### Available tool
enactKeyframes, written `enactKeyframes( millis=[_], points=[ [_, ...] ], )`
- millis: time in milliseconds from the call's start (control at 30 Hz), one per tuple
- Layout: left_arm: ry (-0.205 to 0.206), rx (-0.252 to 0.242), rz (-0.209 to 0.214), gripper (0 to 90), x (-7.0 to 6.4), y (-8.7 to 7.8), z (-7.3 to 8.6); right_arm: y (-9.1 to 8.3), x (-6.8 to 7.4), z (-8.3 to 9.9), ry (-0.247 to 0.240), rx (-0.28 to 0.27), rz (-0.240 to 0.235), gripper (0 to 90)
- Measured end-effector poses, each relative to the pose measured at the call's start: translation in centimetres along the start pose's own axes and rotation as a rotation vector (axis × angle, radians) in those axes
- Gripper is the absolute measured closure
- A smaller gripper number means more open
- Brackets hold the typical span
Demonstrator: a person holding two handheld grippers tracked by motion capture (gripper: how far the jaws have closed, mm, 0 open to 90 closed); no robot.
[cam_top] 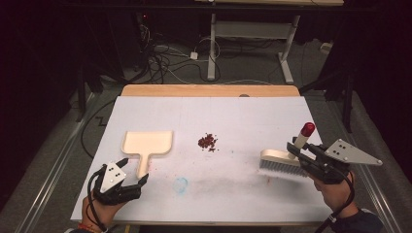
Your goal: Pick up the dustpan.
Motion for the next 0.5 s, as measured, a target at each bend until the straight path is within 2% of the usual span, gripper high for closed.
enactKeyframes(
  millis=[100,200,267,367,467,500],
  points=[
    [-0.020,0.007,-0.009,19.1,-0.2,-0.1,0.2,0.0,-0.1,0.0,0.001,-0.005,0.002,70.4],
    [-0.013,0.017,-0.014,18.8,-0.3,-0.2,0.3,0.1,0.0,-0.1,-0.001,-0.004,0.010,70.4],
    [-0.002,0.043,-0.021,18.8,-0.3,-0.3,0.6,0.1,0.2,-0.2,-0.012,-0.005,0.007,70.4],
    [-0.047,0.061,-0.031,18.8,0.1,-0.5,0.7,0.2,0.4,-0.5,-0.026,-0.012,0.011,70.4],
    [-0.081,0.119,-0.024,18.8,1.0,0.0,0.5,0.2,0.6,-0.5,-0.022,-0.011,0.007,70.4],
    [-0.112,0.136,-0.019,19.0,1.4,0.4,0.4,0.3,0.6,-0.5,-0.024,-0.008,0.007,70.4]
  ],
)
Point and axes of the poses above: each handheld gripper's, and its own axes: y roughly forward along the jaws, z roughly out of its underside, x roughly to its left, the point moved 4 cm from there along y, roughly forward along the jaws, and after that the axes turned 10 degrees about -z, right-handed, at the moved point
